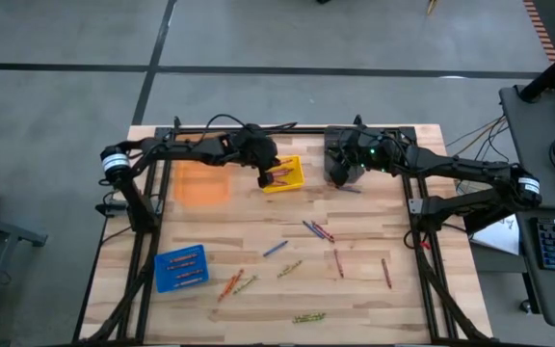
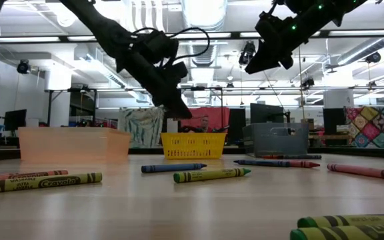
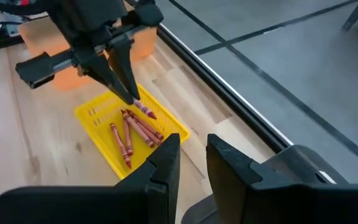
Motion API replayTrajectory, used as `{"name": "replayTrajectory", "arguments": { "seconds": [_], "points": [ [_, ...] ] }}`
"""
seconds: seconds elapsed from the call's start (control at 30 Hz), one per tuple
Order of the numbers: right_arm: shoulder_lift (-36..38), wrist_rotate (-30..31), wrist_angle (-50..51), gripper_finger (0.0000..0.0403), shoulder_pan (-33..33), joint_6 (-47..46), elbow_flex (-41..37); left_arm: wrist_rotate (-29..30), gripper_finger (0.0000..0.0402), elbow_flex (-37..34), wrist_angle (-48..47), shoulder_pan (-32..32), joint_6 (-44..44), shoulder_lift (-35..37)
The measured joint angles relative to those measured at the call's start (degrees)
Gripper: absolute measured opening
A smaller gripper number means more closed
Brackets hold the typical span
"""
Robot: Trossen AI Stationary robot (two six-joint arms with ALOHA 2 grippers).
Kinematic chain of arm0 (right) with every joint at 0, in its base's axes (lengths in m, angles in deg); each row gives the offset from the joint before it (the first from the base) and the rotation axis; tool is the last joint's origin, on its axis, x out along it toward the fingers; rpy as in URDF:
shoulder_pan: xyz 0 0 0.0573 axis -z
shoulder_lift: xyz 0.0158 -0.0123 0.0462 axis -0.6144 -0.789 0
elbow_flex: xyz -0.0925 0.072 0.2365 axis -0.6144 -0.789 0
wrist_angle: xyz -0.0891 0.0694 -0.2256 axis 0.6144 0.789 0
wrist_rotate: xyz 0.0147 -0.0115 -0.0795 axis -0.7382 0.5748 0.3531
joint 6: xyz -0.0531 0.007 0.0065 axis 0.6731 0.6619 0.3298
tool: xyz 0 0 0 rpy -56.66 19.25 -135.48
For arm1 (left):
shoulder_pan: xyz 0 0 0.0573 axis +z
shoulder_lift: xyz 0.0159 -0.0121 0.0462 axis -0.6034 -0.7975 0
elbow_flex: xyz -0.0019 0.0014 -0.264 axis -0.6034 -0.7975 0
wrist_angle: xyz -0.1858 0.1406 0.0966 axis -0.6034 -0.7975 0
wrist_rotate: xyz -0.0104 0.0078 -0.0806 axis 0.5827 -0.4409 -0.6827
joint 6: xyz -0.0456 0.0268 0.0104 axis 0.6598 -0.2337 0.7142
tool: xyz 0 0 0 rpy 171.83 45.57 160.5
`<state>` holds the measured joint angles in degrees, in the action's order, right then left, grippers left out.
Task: Sort crayons
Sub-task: Put the red crayon into the yellow bin, then put the blue crayon into the orange bin
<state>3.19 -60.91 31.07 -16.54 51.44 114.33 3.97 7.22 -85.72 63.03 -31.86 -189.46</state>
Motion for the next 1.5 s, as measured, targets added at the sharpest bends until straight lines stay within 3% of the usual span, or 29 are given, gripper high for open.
{"name": "replayTrajectory", "arguments": {
  "seconds": [0.37, 1.07, 1.5],
  "points": [
    [0.0, 0.0, 3.0, 0.0068, 0.0, -0.1, -0.1, -2.2, 0.0, 0.0, 0.6, -0.4, 3.8, -4.3],
    [0.0, 0.0, 3.4, 0.0068, 0.0, -0.2, -0.1, -0.2, 0.0018, 0.0, -0.7, -0.4, 8.5, -4.3],
    [0.0, 0.0, 3.4, 0.0068, 0.0, -0.2, -0.1, -0.1, 0.0062, 0.0, -0.6, -0.4, 8.4, -4.3]
  ]
}}
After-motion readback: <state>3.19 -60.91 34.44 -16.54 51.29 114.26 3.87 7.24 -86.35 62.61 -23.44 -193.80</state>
